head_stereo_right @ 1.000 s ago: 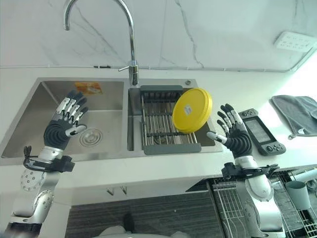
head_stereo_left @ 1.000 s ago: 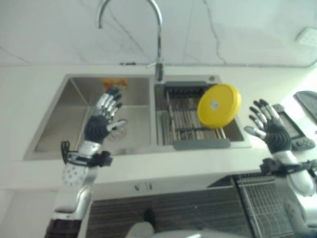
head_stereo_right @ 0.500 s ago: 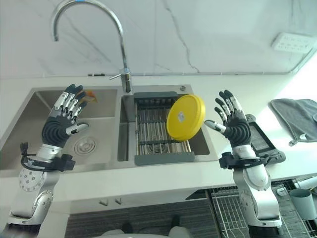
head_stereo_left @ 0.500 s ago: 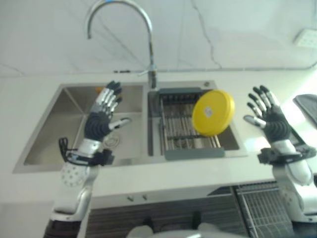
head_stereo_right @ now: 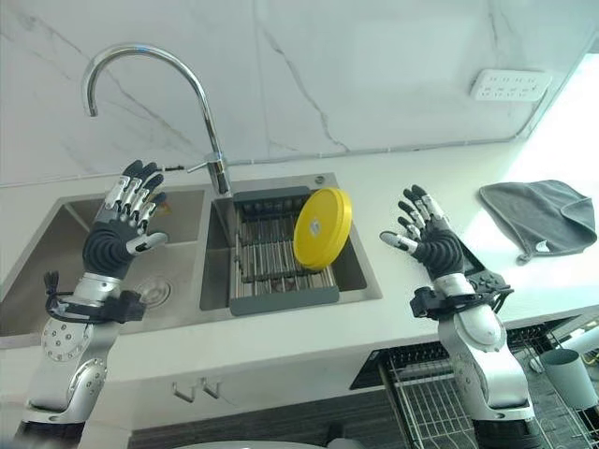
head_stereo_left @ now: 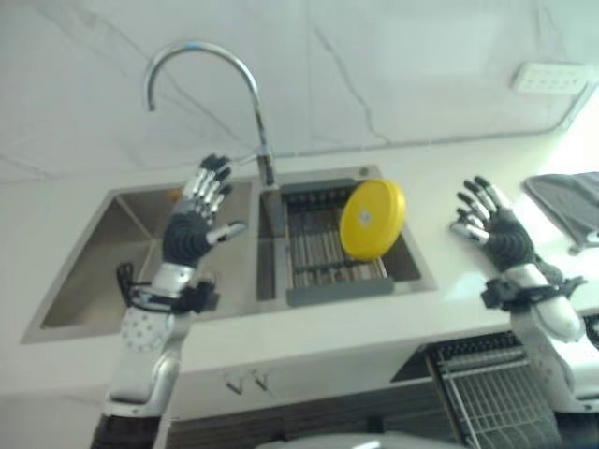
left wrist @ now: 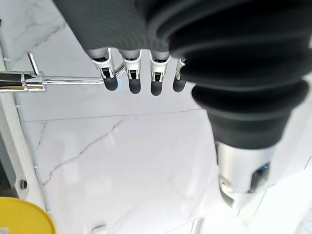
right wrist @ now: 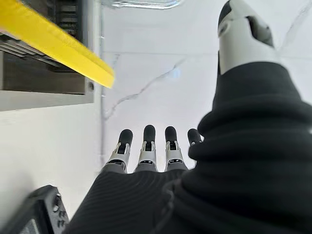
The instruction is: Place the dishes in the dishwasher.
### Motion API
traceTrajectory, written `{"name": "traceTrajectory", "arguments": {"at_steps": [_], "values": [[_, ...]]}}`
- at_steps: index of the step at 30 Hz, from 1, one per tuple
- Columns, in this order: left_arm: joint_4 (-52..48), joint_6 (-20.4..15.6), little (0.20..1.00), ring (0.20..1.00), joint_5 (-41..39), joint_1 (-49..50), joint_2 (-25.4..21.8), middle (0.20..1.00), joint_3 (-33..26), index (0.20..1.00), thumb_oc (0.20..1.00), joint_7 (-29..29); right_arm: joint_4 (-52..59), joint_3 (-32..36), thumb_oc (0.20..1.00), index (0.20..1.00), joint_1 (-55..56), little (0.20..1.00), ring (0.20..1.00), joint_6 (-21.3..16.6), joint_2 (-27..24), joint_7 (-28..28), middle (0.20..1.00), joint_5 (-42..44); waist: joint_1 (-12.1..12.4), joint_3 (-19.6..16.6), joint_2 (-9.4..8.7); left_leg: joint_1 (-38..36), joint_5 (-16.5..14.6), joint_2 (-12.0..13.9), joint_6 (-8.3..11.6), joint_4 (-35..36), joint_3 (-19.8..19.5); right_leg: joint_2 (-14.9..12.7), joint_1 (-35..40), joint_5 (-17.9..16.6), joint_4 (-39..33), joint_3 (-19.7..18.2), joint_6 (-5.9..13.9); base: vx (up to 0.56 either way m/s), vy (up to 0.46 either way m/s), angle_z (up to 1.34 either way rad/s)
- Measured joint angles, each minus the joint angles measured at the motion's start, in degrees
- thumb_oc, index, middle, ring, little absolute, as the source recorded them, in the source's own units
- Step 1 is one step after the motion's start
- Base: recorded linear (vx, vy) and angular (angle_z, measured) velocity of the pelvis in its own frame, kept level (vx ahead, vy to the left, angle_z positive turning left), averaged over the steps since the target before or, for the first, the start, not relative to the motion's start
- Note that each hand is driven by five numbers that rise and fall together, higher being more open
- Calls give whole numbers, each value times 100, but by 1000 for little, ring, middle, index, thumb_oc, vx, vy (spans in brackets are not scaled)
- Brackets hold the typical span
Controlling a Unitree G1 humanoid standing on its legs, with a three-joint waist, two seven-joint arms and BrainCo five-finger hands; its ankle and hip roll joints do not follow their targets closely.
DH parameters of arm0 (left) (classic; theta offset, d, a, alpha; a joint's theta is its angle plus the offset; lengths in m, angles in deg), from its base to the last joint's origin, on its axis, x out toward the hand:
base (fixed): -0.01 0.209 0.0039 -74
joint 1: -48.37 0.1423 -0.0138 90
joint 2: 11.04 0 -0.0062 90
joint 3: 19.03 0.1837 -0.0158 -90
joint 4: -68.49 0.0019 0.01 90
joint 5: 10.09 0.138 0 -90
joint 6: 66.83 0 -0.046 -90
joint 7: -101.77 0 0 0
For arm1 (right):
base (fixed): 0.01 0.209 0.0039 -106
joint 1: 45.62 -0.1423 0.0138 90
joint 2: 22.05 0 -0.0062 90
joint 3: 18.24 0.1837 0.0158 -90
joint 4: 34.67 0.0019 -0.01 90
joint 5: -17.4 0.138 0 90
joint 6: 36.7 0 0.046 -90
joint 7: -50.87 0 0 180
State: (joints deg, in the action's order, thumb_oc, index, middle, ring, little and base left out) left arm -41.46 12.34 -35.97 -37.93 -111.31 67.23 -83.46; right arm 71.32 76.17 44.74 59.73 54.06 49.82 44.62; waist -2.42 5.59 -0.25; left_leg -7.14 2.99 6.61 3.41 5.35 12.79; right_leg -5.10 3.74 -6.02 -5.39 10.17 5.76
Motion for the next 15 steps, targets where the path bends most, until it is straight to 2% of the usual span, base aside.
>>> {"name": "traceTrajectory", "arguments": {"at_steps": [9, 15], "values": [[306, 30, 1000, 1000, 7, -253, -4, 1000, 389, 1000, 1000, 10, -1178, -205, 1000, 1000, -701, 1000, 1000, 183, 31, 365, 1000, 563, 139, -19, -2, -9, 27, -8, 22, -30, -29, -6, 20, -43, -2, 22, -43, -10, -3, 1], [307, 75, 1000, 1000, 7, -249, -4, 1000, 375, 1000, 1000, 33, -1244, -225, 1000, 1000, -710, 1000, 1000, 230, 165, 553, 1000, 783, 180, -23, 7, -60, 26, -10, 21, -30, -89, -13, 104, -29, -1, 105, -32, -7, 3, 5]]}}
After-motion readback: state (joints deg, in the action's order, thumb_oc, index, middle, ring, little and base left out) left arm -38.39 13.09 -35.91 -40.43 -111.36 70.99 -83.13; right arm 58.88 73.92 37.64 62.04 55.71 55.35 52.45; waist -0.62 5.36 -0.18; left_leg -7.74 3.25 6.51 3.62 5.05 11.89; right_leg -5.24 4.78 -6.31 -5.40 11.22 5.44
